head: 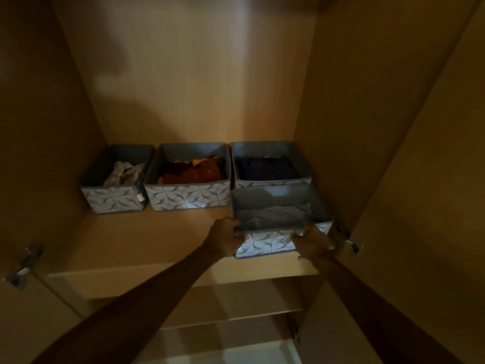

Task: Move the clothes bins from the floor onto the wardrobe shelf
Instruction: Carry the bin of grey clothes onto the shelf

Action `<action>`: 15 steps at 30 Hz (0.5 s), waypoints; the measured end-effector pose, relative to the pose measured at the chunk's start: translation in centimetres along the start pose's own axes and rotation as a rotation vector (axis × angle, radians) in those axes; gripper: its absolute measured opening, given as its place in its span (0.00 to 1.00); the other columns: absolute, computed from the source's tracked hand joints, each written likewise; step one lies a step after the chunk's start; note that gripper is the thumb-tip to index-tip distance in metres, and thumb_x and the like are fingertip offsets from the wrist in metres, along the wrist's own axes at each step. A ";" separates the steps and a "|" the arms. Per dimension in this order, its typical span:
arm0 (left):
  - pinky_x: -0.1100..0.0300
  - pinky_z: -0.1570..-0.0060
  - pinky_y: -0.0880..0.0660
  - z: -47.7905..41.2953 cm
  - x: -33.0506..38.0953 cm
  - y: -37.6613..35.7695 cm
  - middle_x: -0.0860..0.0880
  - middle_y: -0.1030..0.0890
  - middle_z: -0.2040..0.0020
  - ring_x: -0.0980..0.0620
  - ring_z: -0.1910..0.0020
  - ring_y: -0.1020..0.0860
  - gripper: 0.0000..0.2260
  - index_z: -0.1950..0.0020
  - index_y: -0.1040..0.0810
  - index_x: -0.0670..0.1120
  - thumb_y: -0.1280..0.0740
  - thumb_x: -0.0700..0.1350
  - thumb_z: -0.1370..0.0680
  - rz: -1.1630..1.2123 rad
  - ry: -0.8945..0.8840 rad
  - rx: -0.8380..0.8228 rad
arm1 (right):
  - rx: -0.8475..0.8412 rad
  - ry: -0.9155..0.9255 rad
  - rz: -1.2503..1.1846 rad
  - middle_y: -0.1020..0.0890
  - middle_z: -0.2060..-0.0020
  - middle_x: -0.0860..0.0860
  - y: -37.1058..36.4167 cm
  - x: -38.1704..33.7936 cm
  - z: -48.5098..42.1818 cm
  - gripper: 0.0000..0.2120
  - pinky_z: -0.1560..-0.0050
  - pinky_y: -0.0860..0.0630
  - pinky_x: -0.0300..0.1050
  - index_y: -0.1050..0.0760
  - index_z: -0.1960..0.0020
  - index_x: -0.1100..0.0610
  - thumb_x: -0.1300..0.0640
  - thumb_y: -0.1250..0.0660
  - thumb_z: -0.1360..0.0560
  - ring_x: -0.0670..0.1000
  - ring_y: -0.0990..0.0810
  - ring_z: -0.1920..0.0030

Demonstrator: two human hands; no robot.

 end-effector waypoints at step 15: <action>0.47 0.55 0.19 -1.2 -0.4 -0.2 0.47 0.14 0.59 0.49 0.58 0.16 0.13 0.51 0.15 0.46 0.28 0.50 0.32 0.194 0.047 0.088 | 0.074 0.045 0.177 0.24 0.36 0.59 4.5 1.8 -2.0 0.24 0.38 0.27 0.56 0.33 0.28 0.51 0.52 0.36 0.23 0.62 0.24 0.39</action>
Point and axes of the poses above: each hand's wrist, its own z-axis away from the middle knuckle, its own y-axis out of the back of the hand, x = y × z, the point moved 9 cm from there along -z, towards the middle knuckle
